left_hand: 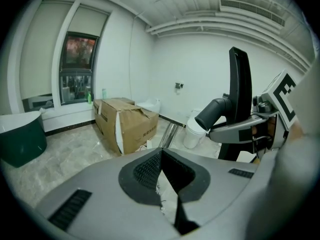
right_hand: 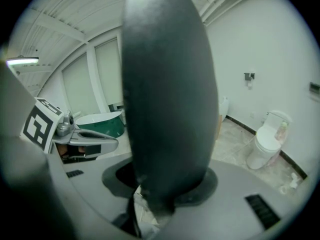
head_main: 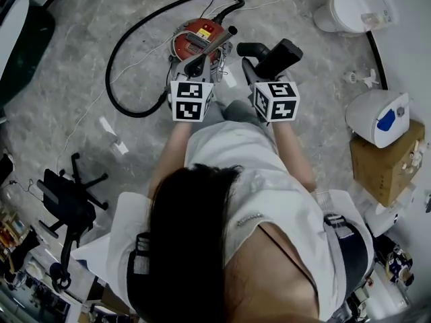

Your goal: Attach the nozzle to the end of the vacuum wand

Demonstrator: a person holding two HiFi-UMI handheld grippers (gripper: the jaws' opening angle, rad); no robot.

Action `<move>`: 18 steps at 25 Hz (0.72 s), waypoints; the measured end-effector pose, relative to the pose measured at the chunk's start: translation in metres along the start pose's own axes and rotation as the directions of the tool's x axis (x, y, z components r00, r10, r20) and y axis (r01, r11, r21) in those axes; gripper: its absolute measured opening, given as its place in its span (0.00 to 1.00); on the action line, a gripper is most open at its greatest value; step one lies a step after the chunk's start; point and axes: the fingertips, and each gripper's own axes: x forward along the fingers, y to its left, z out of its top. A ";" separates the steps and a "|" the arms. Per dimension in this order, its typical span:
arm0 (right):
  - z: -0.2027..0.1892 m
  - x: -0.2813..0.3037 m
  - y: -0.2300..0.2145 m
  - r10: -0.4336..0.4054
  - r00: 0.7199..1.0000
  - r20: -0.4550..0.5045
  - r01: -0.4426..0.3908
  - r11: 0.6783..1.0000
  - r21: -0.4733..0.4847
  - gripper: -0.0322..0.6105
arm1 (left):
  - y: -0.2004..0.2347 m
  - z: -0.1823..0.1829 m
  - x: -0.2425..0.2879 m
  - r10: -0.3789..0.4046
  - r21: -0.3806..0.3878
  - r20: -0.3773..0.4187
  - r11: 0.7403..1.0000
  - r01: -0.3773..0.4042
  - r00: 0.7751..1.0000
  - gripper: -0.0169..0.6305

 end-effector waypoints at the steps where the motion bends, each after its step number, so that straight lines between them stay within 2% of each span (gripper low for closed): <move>1: 0.000 0.001 -0.001 -0.004 1.000 -0.002 0.004 1.000 0.004 0.32 | 0.001 0.000 0.001 0.000 0.003 -0.006 1.000 0.000 1.000 0.03; 9: 0.001 0.011 -0.010 -0.030 0.999 -0.025 0.030 0.999 0.032 0.32 | 0.012 -0.004 0.014 -0.013 0.046 -0.041 0.999 0.015 0.999 0.03; 18: 0.012 0.021 -0.022 -0.039 0.999 -0.017 0.040 0.999 0.027 0.32 | 0.009 -0.006 0.038 -0.062 0.116 -0.093 0.991 0.072 0.994 0.03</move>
